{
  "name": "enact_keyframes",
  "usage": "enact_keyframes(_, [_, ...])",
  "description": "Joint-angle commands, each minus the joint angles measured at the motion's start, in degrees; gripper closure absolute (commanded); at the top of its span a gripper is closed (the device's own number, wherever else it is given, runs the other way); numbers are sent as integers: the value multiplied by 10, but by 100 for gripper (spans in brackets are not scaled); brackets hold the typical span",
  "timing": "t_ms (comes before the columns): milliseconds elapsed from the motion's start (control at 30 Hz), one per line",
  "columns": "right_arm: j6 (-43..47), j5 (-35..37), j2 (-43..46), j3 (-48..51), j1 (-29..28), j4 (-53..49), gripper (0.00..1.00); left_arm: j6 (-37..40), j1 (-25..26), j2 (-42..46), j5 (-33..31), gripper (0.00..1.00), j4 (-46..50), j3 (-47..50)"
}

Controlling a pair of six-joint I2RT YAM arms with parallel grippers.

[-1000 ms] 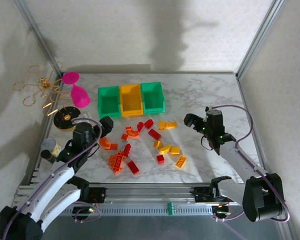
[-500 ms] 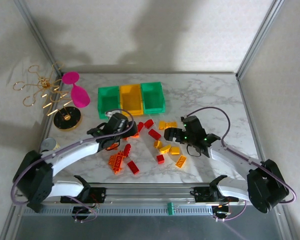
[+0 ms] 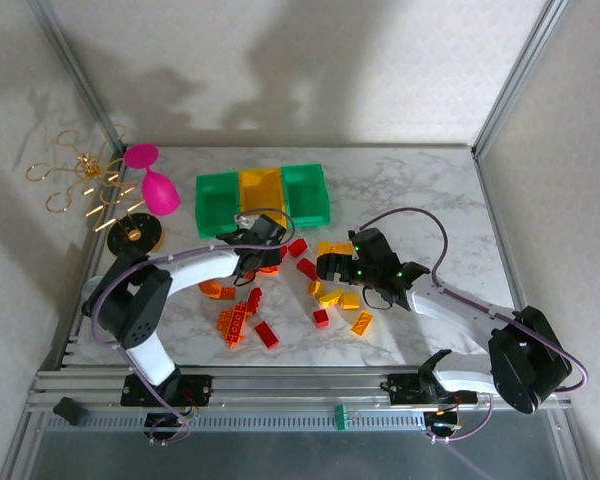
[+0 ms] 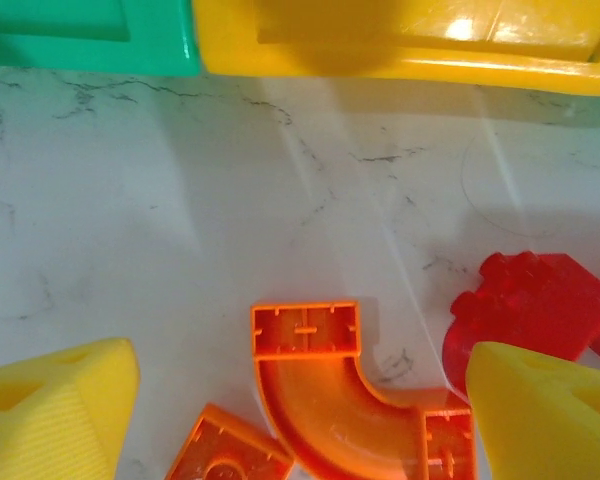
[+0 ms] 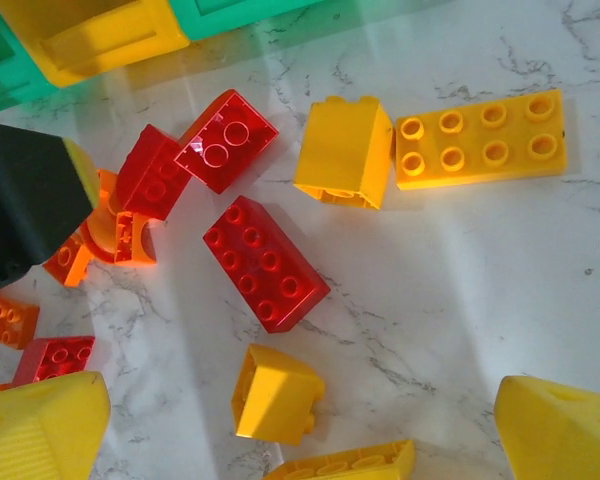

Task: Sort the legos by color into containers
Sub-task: Pick up the lego from the center of the table.

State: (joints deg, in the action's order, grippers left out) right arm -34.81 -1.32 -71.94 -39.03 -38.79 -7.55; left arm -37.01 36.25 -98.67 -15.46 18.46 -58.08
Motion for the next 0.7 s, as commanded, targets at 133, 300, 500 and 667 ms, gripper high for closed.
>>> enact_keyframes(133, [-5,24,28,0,-7,-11,1,15,0,-52,-22,25,22,-40])
enact_keyframes(300, [-5,29,28,-1,-6,-13,1,11,-3,-68,-21,33,19,-39])
enact_keyframes(500, [-4,25,20,-2,-7,-10,1,-1,-4,-51,-34,37,24,-21])
enact_keyframes(667, [-4,26,15,-4,-7,-7,1,-7,-9,-27,-34,38,16,6])
